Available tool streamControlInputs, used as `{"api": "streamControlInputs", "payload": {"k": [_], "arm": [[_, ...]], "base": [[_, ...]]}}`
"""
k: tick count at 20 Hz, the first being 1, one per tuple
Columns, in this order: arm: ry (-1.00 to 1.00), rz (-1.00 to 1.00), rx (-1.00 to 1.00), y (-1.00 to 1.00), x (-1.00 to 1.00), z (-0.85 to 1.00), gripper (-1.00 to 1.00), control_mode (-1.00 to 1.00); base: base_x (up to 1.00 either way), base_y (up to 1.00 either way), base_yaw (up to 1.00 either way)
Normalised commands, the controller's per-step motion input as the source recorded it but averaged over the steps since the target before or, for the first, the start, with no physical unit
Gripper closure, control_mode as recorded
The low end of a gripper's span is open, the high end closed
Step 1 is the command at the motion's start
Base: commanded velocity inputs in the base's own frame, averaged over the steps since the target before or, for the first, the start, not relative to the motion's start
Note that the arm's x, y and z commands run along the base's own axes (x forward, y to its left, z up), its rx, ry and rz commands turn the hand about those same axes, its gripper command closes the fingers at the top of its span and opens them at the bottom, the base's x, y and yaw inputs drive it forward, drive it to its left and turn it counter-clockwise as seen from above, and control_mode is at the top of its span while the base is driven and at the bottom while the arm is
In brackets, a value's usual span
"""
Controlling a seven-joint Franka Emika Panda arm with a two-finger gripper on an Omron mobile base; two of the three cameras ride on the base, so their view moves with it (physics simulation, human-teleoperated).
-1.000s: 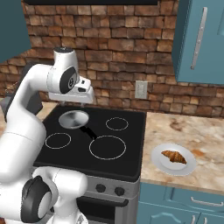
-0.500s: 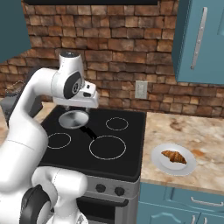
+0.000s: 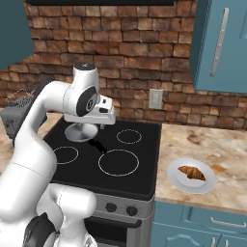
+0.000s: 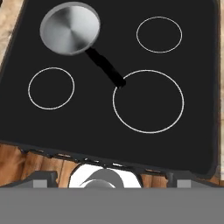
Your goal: Pick the croissant and place it on the pan. Then turn on the stove to warm the croissant.
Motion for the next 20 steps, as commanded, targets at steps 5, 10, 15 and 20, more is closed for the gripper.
{"api": "streamControlInputs", "payload": {"k": [5,10,15,20], "arm": [[0.00,0.11,0.01,-0.34,-0.07,-0.08,-1.00,-1.00],[0.00,0.14,0.00,-0.33,-0.09,-0.05,-1.00,-1.00],[0.00,0.14,0.01,-0.37,-0.11,-0.03,-1.00,-1.00],[0.00,0.12,0.00,-0.47,-0.09,-0.08,-1.00,-1.00]], "base": [[0.00,0.00,0.00],[0.00,0.00,0.00],[0.00,0.00,0.00],[0.00,0.00,0.00]]}}
